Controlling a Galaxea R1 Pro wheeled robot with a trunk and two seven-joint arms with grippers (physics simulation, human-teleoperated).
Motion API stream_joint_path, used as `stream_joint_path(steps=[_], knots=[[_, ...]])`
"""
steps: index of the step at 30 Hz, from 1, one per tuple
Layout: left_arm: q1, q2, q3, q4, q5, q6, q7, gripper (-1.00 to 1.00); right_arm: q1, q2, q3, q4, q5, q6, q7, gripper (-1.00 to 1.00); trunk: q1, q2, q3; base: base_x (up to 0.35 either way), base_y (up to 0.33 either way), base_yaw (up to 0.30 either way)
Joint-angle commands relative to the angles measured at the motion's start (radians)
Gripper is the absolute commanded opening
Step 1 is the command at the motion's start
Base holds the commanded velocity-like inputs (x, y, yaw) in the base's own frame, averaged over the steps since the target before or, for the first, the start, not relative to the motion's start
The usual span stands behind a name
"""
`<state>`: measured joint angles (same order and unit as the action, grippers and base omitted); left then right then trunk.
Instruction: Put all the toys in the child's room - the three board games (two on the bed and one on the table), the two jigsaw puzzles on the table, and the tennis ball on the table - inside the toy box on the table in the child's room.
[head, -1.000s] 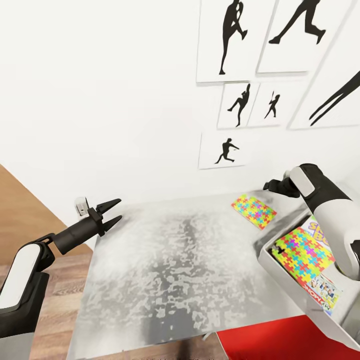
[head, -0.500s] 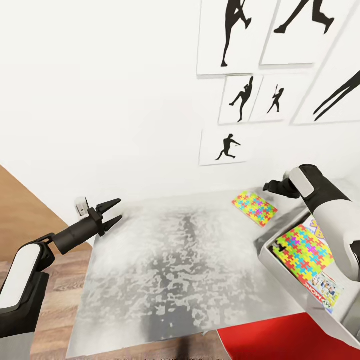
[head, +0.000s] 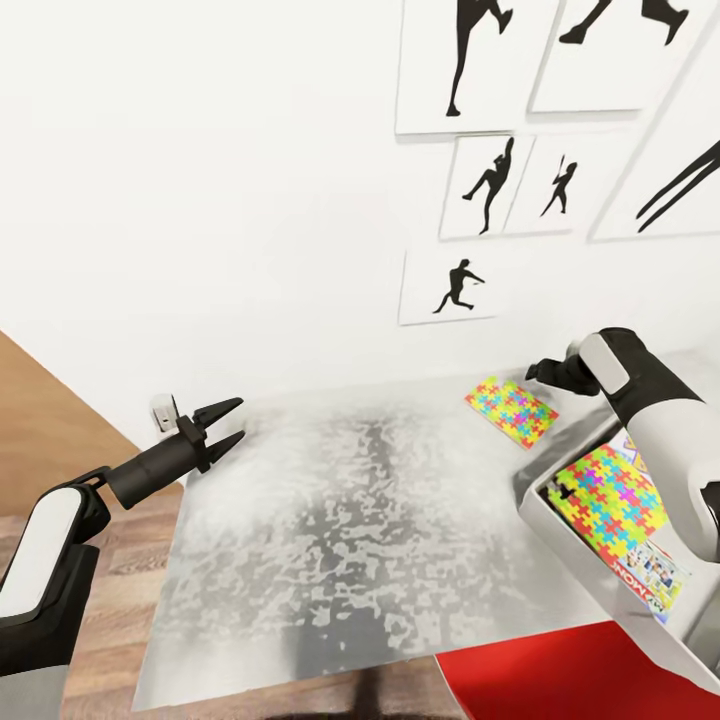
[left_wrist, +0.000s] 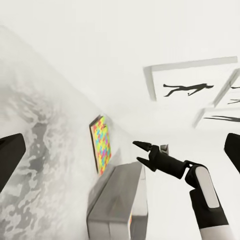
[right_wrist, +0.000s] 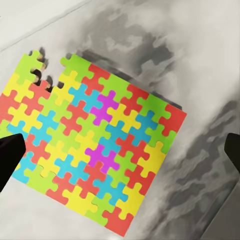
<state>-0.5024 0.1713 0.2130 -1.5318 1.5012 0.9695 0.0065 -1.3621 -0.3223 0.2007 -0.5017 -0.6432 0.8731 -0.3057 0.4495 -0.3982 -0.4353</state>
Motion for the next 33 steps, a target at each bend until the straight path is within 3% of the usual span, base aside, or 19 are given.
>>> stream_joint_path(steps=[1,33], knots=[[-0.001,0.000,0.001,0.000,0.001,0.005,0.001,1.00,-0.002,-0.001,0.007,-0.001,-0.010,0.002,-0.005,1.00,0.000,-0.002,-0.003,0.000,0.000,0.000],[-0.001,-0.001,-0.001,-0.001,0.002,0.005,0.001,1.00,-0.057,-0.003,0.010,-0.003,-0.006,-0.001,0.020,1.00,0.000,-0.002,-0.055,0.000,0.000,0.000]])
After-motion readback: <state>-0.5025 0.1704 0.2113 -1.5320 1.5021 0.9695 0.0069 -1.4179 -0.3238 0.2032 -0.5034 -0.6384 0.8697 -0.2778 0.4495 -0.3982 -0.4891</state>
